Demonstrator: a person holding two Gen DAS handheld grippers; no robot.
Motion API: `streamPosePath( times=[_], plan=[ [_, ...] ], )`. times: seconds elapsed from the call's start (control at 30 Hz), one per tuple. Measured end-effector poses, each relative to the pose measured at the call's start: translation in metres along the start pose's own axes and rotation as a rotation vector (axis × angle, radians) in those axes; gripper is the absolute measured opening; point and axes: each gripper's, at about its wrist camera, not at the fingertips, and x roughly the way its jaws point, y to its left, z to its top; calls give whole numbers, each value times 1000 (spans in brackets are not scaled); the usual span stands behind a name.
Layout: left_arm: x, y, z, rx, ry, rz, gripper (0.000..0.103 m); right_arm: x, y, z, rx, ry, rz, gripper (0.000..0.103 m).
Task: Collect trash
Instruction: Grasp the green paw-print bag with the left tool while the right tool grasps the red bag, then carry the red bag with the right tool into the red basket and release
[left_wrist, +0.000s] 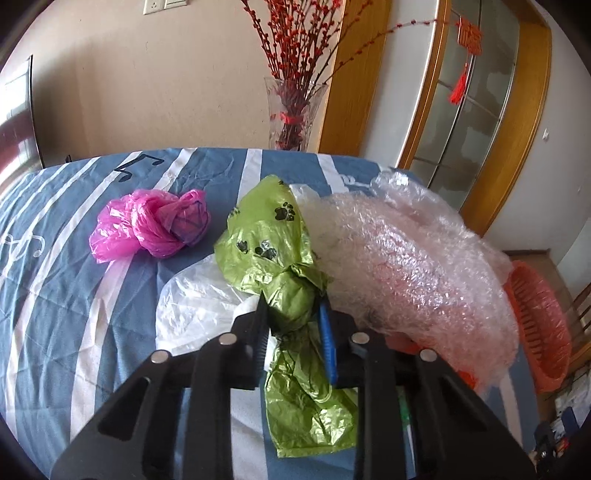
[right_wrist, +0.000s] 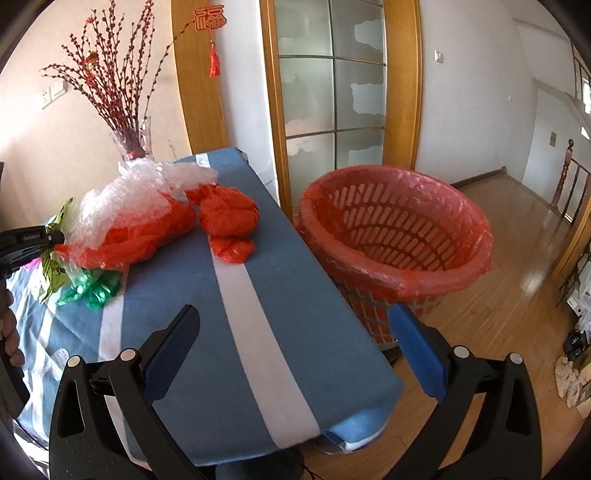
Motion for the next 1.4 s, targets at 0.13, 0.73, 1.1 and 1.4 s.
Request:
streamPosePath(
  times=[0.13,0.73,1.1,1.4],
  plan=[
    [-10,7,2,-5,-17,-19,21,5,10,14,-22,-27,33,101],
    [-44,25,12,10,-91,-48,21,105,41,76,-59,89,127,83],
    [-48,15,11,23,-95,-87,21,116,37,73,-33,146,204,52],
    [-60,7,7,31,-110,-132,21,81,21,66,-45,99,196,50]
  ],
)
